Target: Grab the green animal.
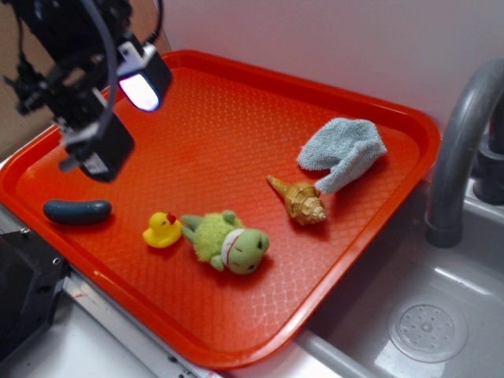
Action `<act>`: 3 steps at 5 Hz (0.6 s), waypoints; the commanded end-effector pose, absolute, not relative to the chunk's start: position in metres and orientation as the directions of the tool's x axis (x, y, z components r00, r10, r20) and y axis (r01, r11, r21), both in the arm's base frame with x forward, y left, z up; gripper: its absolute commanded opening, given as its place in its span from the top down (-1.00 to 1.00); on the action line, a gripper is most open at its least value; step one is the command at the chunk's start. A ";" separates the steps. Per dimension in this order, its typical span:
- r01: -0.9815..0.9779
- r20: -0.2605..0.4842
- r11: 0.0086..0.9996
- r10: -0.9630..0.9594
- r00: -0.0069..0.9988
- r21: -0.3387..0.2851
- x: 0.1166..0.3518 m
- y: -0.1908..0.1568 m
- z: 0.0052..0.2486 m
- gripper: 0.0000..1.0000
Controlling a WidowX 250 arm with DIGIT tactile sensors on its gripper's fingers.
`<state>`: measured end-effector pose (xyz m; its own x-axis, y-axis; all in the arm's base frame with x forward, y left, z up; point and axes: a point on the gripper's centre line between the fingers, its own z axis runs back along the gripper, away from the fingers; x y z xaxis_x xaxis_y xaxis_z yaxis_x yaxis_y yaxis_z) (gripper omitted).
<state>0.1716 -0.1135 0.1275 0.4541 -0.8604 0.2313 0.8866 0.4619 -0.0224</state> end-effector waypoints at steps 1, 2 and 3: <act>0.904 0.177 0.425 -0.887 0.427 -0.049 0.180 -0.134 0.079 -1.00; 0.928 0.155 0.363 -0.915 0.372 -0.079 0.179 -0.143 0.056 -1.00; 0.926 0.096 0.372 -0.921 0.377 -0.068 0.178 -0.142 0.041 -1.00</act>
<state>0.1883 -0.1383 0.0355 0.3862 -0.9190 0.0798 0.9215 0.3804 -0.0787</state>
